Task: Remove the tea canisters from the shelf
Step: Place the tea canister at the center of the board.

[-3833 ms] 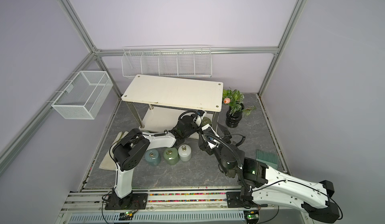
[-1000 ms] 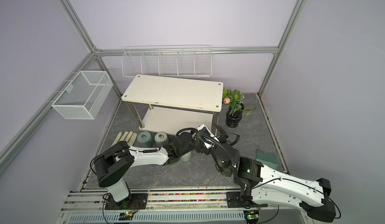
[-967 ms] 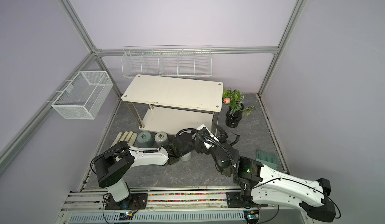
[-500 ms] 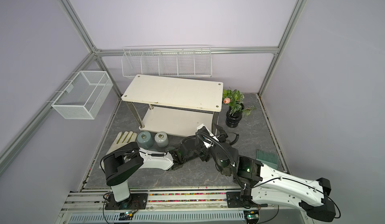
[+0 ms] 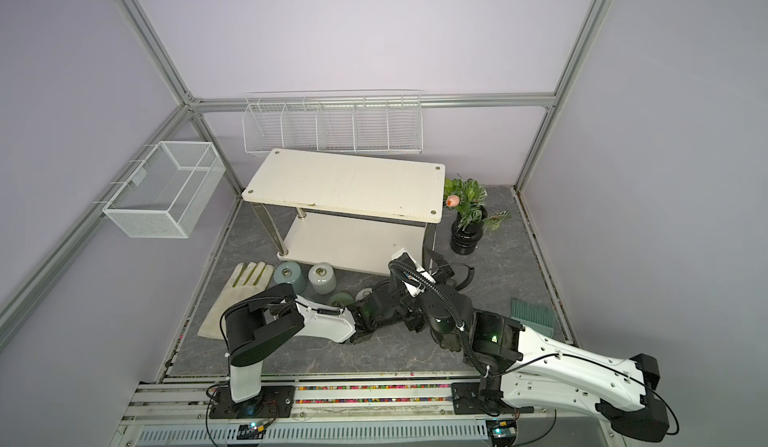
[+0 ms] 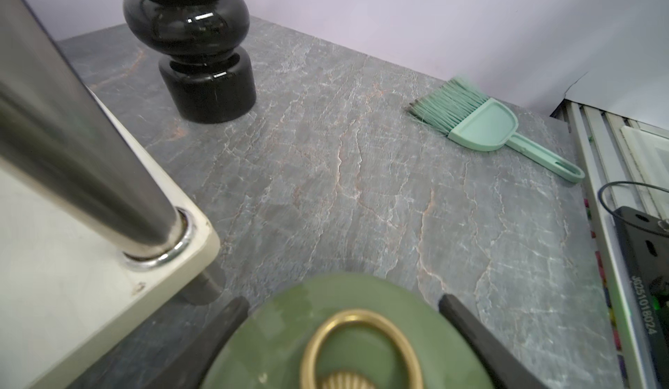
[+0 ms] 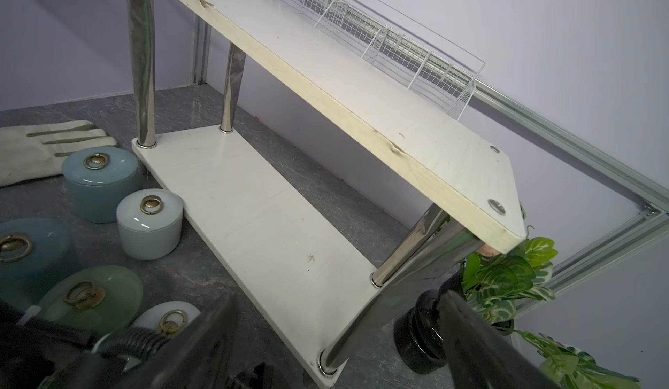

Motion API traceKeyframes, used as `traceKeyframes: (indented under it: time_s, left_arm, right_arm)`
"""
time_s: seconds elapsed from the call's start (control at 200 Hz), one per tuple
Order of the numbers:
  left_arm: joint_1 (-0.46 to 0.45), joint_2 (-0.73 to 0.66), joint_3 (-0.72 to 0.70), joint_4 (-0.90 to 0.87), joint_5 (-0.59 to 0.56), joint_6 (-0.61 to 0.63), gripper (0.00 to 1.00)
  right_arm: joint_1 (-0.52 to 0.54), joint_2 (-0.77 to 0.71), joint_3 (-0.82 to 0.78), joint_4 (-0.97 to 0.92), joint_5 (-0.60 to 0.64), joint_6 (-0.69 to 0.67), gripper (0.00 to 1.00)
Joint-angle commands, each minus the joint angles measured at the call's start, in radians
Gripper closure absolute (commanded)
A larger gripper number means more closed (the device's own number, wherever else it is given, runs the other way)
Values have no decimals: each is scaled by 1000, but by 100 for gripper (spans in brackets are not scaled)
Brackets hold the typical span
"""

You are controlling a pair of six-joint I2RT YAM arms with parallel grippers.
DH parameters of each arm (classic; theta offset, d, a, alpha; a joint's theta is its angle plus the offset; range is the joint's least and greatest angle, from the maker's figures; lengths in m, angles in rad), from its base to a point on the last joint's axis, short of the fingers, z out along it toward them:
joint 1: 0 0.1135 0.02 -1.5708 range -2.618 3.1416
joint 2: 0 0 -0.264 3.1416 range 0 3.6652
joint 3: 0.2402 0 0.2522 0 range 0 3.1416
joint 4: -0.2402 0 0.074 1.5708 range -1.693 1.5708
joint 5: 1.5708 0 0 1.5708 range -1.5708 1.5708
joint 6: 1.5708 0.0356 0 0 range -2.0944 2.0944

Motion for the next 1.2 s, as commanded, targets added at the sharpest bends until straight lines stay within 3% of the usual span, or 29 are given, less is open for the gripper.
traceKeyframes:
  time_s: [0.0, 0.345, 0.64, 0.805, 0.92, 1.194]
  left_arm:
    - [-5, 24, 45, 88, 16, -11, 36]
    - [-6, 86, 82, 44, 17, -18, 34]
    - [-6, 85, 80, 0, 4, -13, 10]
    - [-9, 84, 85, -14, 0, 3, 5]
    - [-13, 64, 80, -23, -12, 23, 0]
    - [-72, -77, 97, -157, -98, 134, 0]
  right_arm:
    - [-2, -2, 22, 6, 8, 20, 11]
    - [-1, -4, 22, 2, 10, 18, 11]
    - [0, -8, 19, 6, 8, 14, 11]
    - [0, -15, 17, -1, 12, 15, 11]
    - [-1, -19, 17, 1, 10, 13, 11]
    - [-2, -3, 90, -23, 40, 14, 11]
